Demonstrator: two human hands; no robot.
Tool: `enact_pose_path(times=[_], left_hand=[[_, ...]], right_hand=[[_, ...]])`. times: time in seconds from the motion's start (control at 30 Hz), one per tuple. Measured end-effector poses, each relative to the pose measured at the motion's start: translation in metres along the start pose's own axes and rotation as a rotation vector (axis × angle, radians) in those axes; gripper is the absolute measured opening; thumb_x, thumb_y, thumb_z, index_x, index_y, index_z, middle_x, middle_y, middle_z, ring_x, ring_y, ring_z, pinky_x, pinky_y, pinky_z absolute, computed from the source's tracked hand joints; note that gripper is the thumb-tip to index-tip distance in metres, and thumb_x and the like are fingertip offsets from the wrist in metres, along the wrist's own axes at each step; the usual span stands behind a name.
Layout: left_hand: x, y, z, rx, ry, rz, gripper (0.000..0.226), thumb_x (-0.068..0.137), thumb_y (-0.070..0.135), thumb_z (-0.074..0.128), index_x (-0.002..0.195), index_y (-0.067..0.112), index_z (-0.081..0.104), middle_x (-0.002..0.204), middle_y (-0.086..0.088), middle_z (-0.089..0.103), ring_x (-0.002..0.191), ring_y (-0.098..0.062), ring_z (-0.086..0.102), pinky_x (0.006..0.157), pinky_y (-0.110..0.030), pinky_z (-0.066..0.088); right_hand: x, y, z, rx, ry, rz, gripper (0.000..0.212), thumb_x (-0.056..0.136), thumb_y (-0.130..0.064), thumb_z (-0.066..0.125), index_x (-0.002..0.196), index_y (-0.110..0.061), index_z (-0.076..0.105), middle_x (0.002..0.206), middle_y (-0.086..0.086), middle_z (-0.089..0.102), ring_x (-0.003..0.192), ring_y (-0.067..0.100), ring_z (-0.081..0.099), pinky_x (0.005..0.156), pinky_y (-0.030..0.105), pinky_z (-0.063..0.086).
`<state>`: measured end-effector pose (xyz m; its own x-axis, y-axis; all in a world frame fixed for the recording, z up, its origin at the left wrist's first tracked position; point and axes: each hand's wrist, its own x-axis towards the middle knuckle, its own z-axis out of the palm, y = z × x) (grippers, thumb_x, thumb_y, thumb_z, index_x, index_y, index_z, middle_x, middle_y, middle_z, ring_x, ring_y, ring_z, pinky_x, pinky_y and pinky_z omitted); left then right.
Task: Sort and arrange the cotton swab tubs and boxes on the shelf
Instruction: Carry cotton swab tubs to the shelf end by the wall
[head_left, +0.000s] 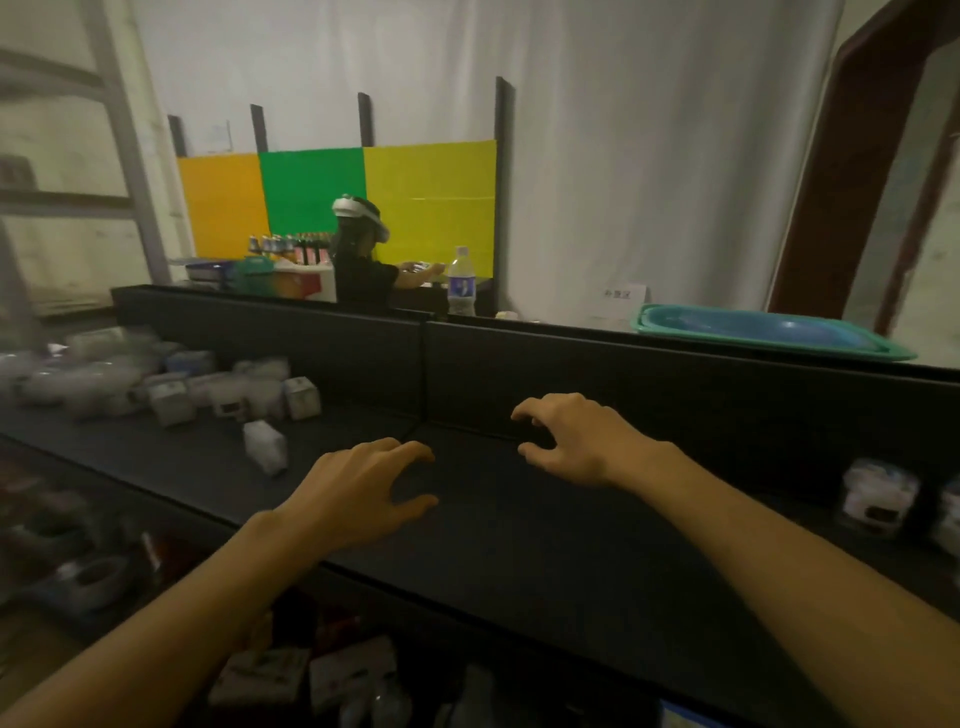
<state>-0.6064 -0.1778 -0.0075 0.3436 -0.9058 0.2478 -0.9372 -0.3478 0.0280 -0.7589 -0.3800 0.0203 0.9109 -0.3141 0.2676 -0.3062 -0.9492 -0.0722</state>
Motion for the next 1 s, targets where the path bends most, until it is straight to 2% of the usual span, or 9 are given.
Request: enact_pose_path(times=[0.13, 0.3, 0.43, 0.53, 0.7, 0.87, 1.0], left_hand=[[-0.032, -0.052, -0.004, 0.013, -0.003, -0.091, 0.056, 0.086, 0.063, 0.045, 0.136, 0.038, 0.035, 0.132, 0.012, 0.048, 0.109, -0.011, 0.054, 0.081, -0.026, 0.045], [-0.062, -0.113, -0.007, -0.012, -0.019, -0.208, 0.057, 0.085, 0.064, 0.046, 0.136, 0.042, 0.034, 0.136, 0.013, 0.045, 0.112, -0.007, 0.052, 0.088, -0.028, 0.046], [-0.077, -0.153, -0.005, -0.007, -0.023, -0.274, 0.055, 0.084, 0.064, 0.046, 0.134, 0.044, 0.034, 0.131, 0.016, 0.048, 0.101, -0.003, 0.056, 0.08, -0.024, 0.048], [-0.082, -0.179, -0.007, 0.012, -0.038, -0.311, 0.053, 0.085, 0.062, 0.047, 0.133, 0.042, 0.036, 0.127, 0.016, 0.048, 0.09, 0.0, 0.056, 0.08, -0.025, 0.05], [-0.07, -0.228, -0.006, 0.021, -0.037, -0.344, 0.052, 0.086, 0.059, 0.049, 0.132, 0.041, 0.037, 0.127, 0.013, 0.05, 0.094, -0.001, 0.056, 0.082, -0.025, 0.051], [-0.035, -0.286, -0.011, 0.073, -0.026, -0.358, 0.053, 0.088, 0.058, 0.047, 0.135, 0.037, 0.036, 0.129, 0.011, 0.049, 0.11, -0.008, 0.052, 0.088, -0.032, 0.049], [0.001, -0.33, -0.009, 0.086, -0.016, -0.352, 0.051, 0.089, 0.054, 0.049, 0.135, 0.036, 0.036, 0.128, 0.011, 0.049, 0.107, -0.007, 0.053, 0.085, -0.026, 0.047]], right_hand=[[0.036, -0.043, 0.02, 0.005, -0.041, -0.056, 0.05, 0.091, -0.039, 0.057, 0.137, -0.028, 0.039, 0.126, 0.002, 0.052, 0.108, 0.018, 0.055, 0.089, 0.037, 0.051], [0.084, -0.089, 0.038, 0.001, -0.063, -0.141, 0.049, 0.091, -0.038, 0.057, 0.136, -0.026, 0.041, 0.125, 0.002, 0.053, 0.107, 0.018, 0.056, 0.088, 0.037, 0.051], [0.123, -0.118, 0.051, 0.022, -0.104, -0.19, 0.049, 0.092, -0.037, 0.057, 0.136, -0.027, 0.041, 0.125, 0.002, 0.053, 0.107, 0.018, 0.056, 0.088, 0.037, 0.051], [0.15, -0.135, 0.063, 0.044, -0.122, -0.217, 0.048, 0.092, -0.038, 0.057, 0.136, -0.027, 0.041, 0.125, 0.003, 0.053, 0.108, 0.018, 0.055, 0.089, 0.038, 0.051], [0.199, -0.151, 0.081, 0.028, -0.152, -0.242, 0.05, 0.091, -0.037, 0.058, 0.137, -0.027, 0.041, 0.127, 0.003, 0.052, 0.11, 0.019, 0.055, 0.09, 0.039, 0.05], [0.272, -0.163, 0.082, 0.109, -0.138, -0.235, 0.046, 0.091, -0.034, 0.059, 0.133, -0.027, 0.044, 0.121, 0.003, 0.056, 0.103, 0.017, 0.057, 0.088, 0.038, 0.051], [0.329, -0.176, 0.097, 0.13, -0.164, -0.227, 0.049, 0.09, -0.036, 0.06, 0.134, -0.027, 0.042, 0.124, 0.005, 0.055, 0.106, 0.019, 0.056, 0.09, 0.041, 0.05]])
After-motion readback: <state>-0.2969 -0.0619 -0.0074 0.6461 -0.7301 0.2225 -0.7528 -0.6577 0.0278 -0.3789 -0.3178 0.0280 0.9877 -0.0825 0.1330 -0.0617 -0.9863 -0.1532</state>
